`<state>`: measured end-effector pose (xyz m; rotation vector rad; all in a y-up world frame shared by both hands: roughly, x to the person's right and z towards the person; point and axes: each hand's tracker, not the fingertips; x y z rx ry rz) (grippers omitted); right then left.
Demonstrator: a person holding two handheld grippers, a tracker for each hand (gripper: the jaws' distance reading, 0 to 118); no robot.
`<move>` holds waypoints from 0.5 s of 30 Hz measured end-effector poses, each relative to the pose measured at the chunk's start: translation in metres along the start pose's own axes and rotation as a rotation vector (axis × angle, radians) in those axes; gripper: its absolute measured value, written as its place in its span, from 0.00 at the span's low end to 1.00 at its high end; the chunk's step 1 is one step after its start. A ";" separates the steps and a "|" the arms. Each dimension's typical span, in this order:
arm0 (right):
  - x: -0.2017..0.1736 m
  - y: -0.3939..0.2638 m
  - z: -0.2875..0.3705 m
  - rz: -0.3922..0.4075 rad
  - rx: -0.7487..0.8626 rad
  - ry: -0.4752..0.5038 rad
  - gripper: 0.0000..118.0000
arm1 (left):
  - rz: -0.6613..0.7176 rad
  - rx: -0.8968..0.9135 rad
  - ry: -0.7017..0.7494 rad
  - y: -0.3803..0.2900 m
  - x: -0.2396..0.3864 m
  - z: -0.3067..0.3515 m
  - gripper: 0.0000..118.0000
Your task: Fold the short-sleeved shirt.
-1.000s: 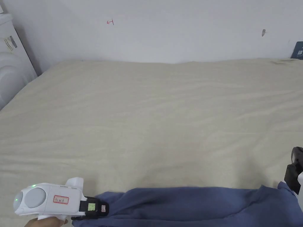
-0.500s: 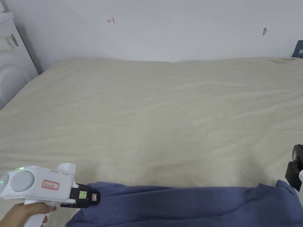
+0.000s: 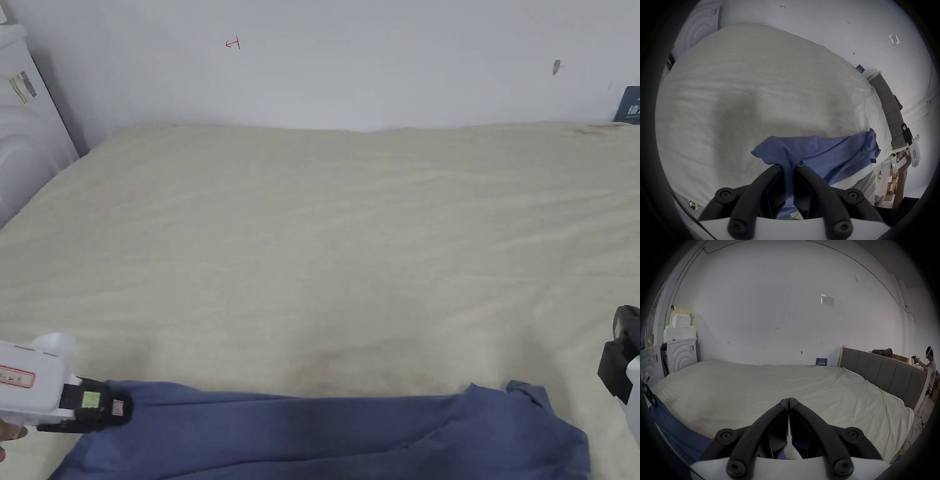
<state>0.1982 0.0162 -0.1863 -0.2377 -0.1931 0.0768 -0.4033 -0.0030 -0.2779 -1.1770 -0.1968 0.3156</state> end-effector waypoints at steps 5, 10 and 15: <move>-0.002 -0.002 -0.001 0.002 -0.007 0.012 0.00 | 0.053 -0.027 0.060 0.000 0.016 -0.011 0.03; 0.001 -0.003 0.002 0.007 -0.003 0.023 0.00 | 0.008 -0.062 0.024 0.002 0.061 -0.028 0.03; 0.012 -0.004 0.004 -0.001 0.007 0.015 0.00 | -0.065 -0.092 -0.057 0.004 0.111 -0.042 0.03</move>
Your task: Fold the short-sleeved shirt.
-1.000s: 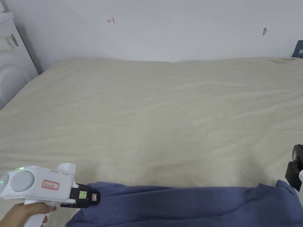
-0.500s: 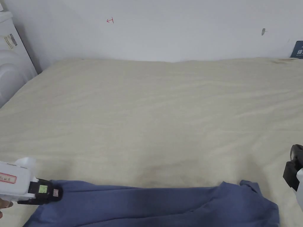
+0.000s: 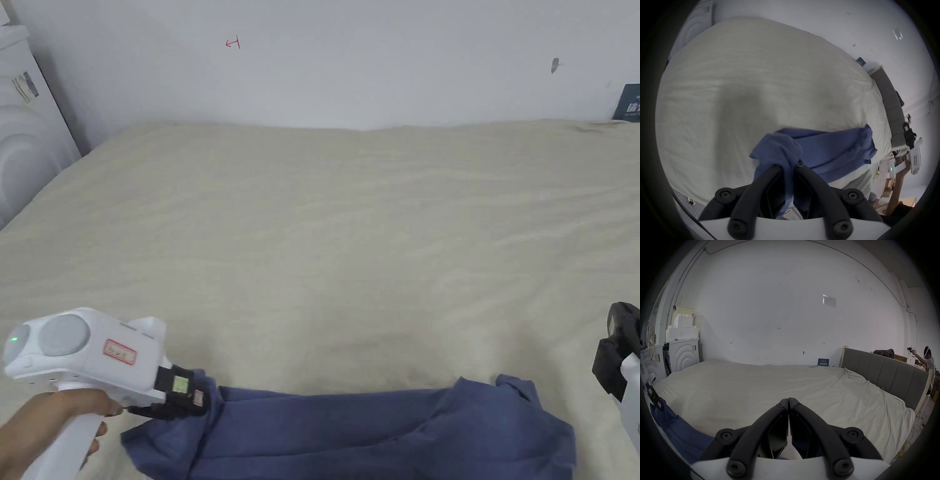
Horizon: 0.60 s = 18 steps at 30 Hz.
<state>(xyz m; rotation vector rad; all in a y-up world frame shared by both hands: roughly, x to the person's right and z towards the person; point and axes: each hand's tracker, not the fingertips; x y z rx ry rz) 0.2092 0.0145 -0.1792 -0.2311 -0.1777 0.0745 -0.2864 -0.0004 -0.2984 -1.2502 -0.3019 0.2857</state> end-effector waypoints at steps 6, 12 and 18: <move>0.008 0.000 0.007 -0.012 0.006 -0.014 0.00 | -0.039 -0.021 -0.062 0.005 0.050 -0.034 0.03; 0.017 -0.002 0.011 -0.022 0.004 -0.026 0.00 | -0.068 -0.054 -0.116 0.008 0.085 -0.077 0.03; 0.022 -0.004 0.014 -0.027 0.001 -0.040 0.00 | -0.112 -0.092 -0.062 -0.001 0.104 -0.113 0.03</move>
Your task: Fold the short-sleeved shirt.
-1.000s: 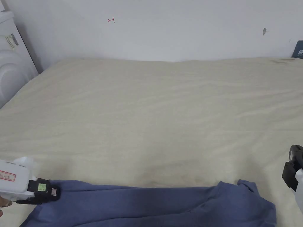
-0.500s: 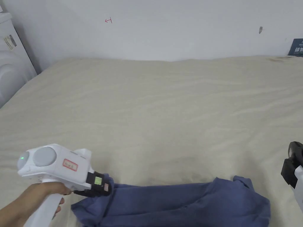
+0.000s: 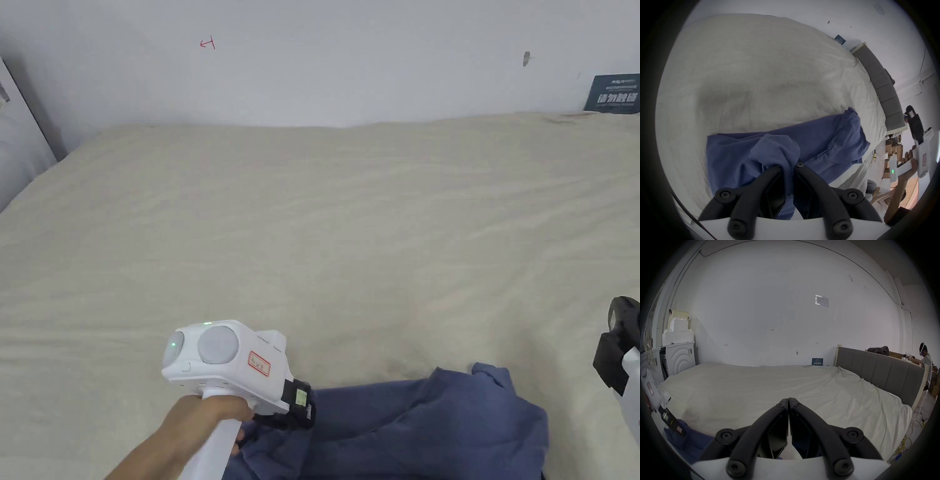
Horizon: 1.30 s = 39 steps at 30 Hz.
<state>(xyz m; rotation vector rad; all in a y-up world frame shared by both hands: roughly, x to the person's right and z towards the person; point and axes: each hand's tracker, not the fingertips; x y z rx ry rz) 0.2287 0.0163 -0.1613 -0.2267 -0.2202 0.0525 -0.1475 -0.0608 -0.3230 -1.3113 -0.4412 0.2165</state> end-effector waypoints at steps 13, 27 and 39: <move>-0.001 -0.003 0.000 -0.002 -0.012 -0.005 0.00 | 0.049 0.026 -0.141 -0.011 0.014 -0.006 0.71; 0.000 -0.001 0.000 -0.002 -0.003 0.002 0.00 | 0.001 0.477 -0.056 -0.049 0.008 0.090 0.90; -0.001 -0.001 0.001 -0.004 -0.001 0.012 0.00 | -0.014 0.606 0.169 -0.101 -0.022 0.068 0.00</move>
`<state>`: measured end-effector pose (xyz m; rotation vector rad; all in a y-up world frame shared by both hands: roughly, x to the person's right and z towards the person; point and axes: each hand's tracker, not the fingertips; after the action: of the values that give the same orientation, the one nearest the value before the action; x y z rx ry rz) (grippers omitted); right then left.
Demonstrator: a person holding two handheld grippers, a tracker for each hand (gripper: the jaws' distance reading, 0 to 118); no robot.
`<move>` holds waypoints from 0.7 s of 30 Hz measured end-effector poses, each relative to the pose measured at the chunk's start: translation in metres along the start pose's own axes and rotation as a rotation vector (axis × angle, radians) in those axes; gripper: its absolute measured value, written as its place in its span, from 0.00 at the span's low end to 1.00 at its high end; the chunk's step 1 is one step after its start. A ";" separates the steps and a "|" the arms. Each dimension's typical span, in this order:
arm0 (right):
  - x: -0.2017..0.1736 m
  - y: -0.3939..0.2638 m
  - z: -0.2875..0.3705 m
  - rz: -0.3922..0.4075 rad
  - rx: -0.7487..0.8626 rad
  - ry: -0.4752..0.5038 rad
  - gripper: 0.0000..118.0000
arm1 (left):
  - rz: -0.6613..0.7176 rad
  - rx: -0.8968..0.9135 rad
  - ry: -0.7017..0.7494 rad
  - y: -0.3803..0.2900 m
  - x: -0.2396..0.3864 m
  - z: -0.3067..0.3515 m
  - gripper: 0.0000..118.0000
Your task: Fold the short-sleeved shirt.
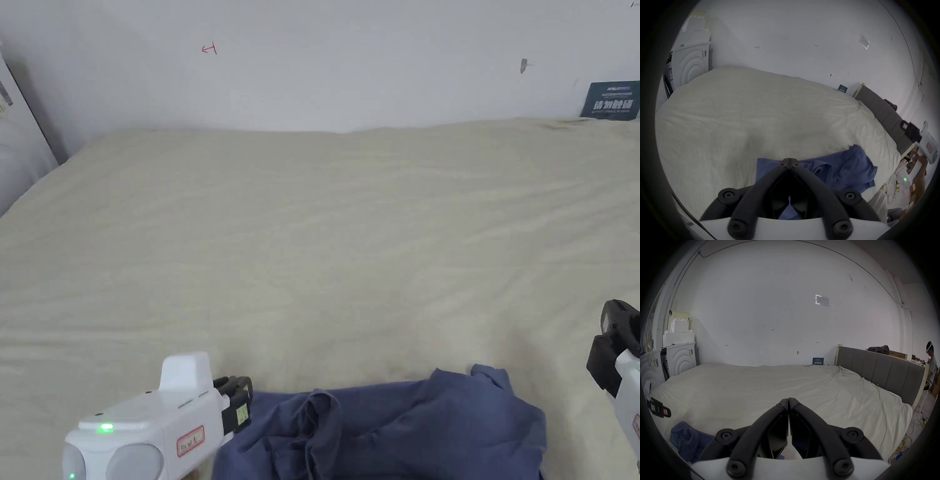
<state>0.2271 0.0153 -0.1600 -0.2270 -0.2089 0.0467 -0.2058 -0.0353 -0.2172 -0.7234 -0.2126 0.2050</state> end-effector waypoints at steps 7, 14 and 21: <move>0.002 -0.004 0.001 -0.002 -0.012 0.000 0.00 | -0.111 0.016 0.056 -0.038 0.015 -0.029 0.00; 0.008 -0.009 0.002 -0.009 -0.023 -0.012 0.00 | -0.143 -0.072 0.027 -0.056 0.044 -0.061 0.00; 0.018 -0.010 0.003 -0.004 -0.026 -0.030 0.00 | -0.100 -0.107 -0.030 -0.071 0.062 -0.074 0.00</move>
<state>0.2442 0.0078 -0.1512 -0.2518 -0.2400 0.0439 -0.1193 -0.1179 -0.2158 -0.8140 -0.2896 0.1100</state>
